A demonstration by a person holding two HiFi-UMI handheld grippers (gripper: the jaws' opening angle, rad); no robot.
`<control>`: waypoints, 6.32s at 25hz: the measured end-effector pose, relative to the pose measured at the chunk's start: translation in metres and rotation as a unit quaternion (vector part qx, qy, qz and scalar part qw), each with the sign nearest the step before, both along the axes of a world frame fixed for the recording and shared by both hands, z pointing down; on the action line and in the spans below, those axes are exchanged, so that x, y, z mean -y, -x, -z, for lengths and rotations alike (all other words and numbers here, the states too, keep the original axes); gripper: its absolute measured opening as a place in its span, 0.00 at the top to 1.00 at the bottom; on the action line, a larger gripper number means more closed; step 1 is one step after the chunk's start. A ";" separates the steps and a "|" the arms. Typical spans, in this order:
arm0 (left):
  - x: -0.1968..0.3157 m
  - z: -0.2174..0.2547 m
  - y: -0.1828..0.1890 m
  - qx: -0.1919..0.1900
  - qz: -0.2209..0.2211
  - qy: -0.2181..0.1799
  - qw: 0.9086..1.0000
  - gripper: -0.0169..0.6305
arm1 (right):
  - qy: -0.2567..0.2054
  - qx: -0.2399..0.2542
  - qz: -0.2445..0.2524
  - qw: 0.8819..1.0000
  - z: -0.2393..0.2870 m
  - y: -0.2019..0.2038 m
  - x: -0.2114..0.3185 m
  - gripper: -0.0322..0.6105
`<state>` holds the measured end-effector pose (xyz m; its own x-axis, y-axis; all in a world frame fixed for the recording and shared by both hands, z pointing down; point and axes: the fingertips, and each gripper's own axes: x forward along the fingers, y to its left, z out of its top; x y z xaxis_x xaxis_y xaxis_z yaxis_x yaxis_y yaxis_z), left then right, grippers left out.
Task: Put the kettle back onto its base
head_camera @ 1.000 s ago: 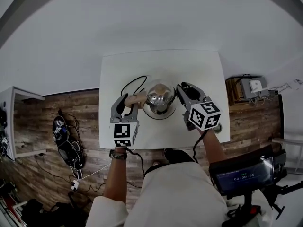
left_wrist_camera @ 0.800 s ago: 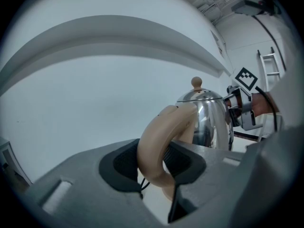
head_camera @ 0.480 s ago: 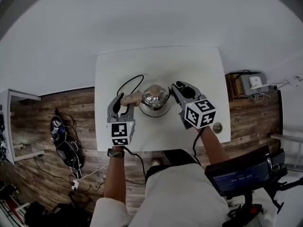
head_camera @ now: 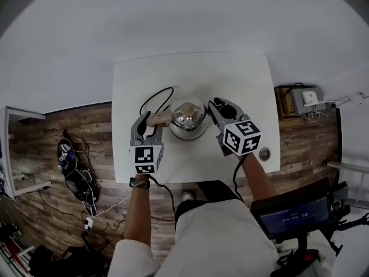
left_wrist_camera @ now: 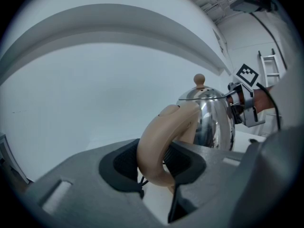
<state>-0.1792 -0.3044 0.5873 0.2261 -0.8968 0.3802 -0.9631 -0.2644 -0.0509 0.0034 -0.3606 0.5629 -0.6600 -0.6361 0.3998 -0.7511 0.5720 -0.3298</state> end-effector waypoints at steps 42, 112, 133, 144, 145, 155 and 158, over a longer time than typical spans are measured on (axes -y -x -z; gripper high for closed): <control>-0.008 -0.025 -0.004 0.014 -0.010 0.012 1.000 0.75 | 0.010 -0.004 -0.007 1.000 -0.021 -0.005 -0.012 0.83; -0.125 0.119 -0.036 -0.042 -0.002 -0.102 0.994 0.71 | -0.144 -0.010 -0.053 0.988 0.124 -0.040 -0.146 0.87; -0.236 0.207 -0.057 -0.044 -0.041 -0.159 0.985 0.96 | -0.243 -0.012 -0.063 0.968 0.212 -0.037 -0.271 0.95; -0.248 0.270 -0.075 -0.023 -0.071 -0.226 0.971 0.96 | -0.276 -0.004 -0.065 0.959 0.254 -0.037 -0.280 0.95; -0.247 0.273 -0.075 -0.023 -0.071 -0.229 0.970 0.96 | -0.278 -0.003 -0.066 0.958 0.256 -0.038 -0.280 0.95; -0.241 0.277 -0.072 -0.024 -0.067 -0.231 0.970 0.96 | -0.287 -0.004 -0.068 0.956 0.268 -0.037 -0.278 0.95; -0.241 0.278 -0.072 -0.024 -0.069 -0.230 0.971 0.96 | -0.287 -0.005 -0.068 0.955 0.269 -0.036 -0.278 0.95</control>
<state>-0.1069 -0.0639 0.3096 0.3637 -0.9291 -0.0665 -0.9242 -0.3510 -0.1506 0.0398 -0.0823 0.2936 -0.5535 -0.8321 -0.0355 -0.8329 0.5533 0.0160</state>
